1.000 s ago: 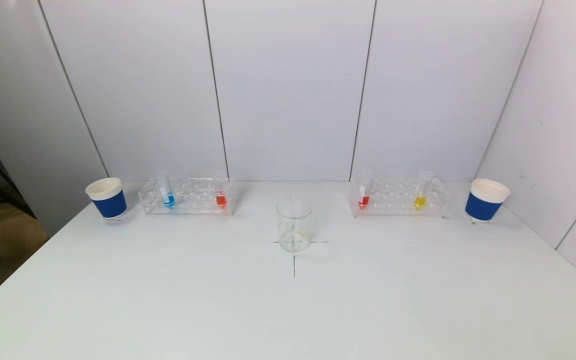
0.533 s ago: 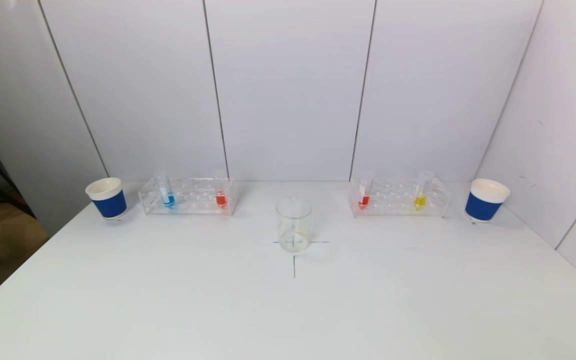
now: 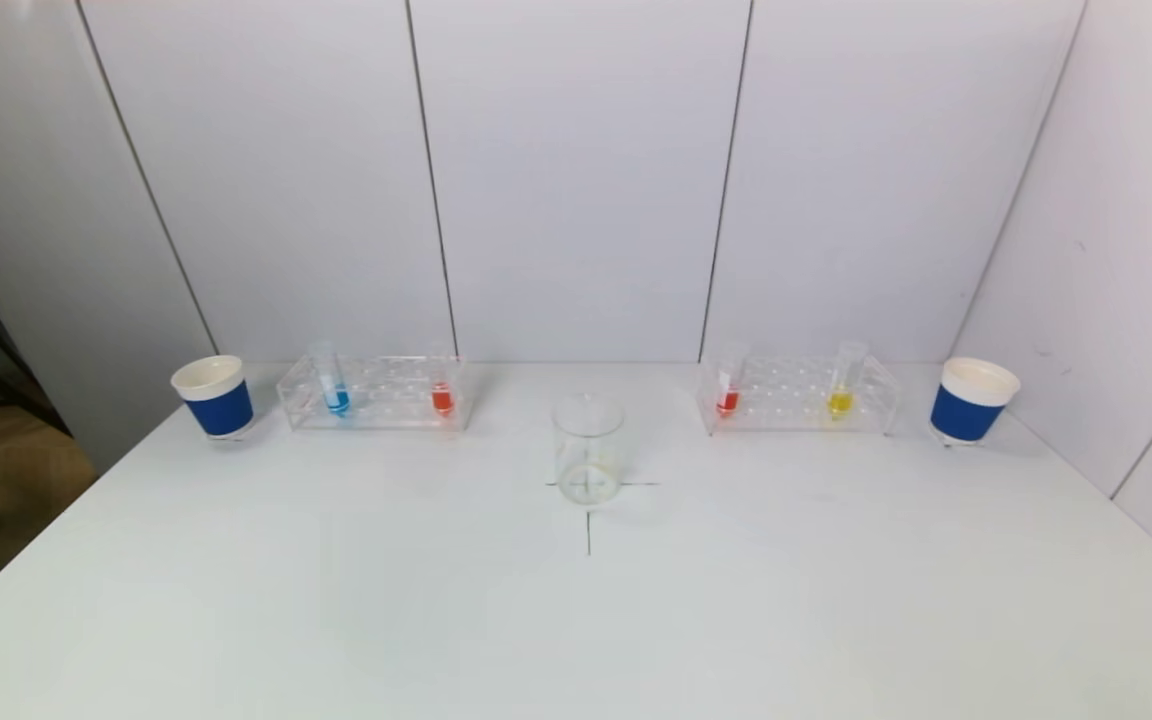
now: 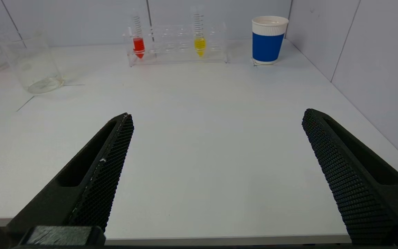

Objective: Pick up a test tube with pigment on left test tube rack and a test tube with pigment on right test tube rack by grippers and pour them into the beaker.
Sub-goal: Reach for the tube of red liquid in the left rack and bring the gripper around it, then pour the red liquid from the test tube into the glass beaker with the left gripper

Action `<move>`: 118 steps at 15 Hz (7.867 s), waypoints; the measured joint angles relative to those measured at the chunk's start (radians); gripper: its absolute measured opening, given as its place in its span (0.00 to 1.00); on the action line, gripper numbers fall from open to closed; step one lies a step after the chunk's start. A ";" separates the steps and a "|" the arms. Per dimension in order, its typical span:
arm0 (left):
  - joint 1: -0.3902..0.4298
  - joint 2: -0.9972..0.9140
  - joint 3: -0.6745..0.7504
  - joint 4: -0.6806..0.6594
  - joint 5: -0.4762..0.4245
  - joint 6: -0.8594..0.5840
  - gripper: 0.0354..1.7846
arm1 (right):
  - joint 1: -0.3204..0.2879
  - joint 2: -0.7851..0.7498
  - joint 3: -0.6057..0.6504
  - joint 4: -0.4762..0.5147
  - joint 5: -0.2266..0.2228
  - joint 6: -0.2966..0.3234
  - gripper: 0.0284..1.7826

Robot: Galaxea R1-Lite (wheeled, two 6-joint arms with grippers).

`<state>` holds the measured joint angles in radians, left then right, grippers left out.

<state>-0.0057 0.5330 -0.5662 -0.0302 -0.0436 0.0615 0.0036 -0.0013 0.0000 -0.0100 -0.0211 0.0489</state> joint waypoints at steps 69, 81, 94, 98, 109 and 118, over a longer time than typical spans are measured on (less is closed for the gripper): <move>-0.278 1.856 -0.483 -1.379 0.263 0.014 0.99 | 0.000 0.000 0.000 0.000 0.000 0.000 1.00; -0.284 1.871 -0.542 -1.330 0.263 0.015 0.99 | 0.000 0.000 0.000 0.000 -0.001 0.000 1.00; -0.290 1.912 -0.585 -1.313 0.267 0.015 0.99 | 0.000 0.000 0.000 0.000 0.000 0.000 1.00; -0.290 1.918 -0.587 -1.313 0.268 0.015 0.99 | -0.001 0.000 0.000 0.000 0.000 0.000 1.00; -0.287 1.924 -0.607 -1.299 0.273 0.015 0.80 | -0.001 0.000 0.000 0.000 0.000 0.000 1.00; -0.283 1.927 -0.613 -1.299 0.273 0.014 0.24 | 0.000 0.000 0.000 0.000 0.000 0.000 1.00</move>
<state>-0.2885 2.4598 -1.1796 -1.3296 0.2289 0.0755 0.0032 -0.0013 0.0000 -0.0100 -0.0211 0.0489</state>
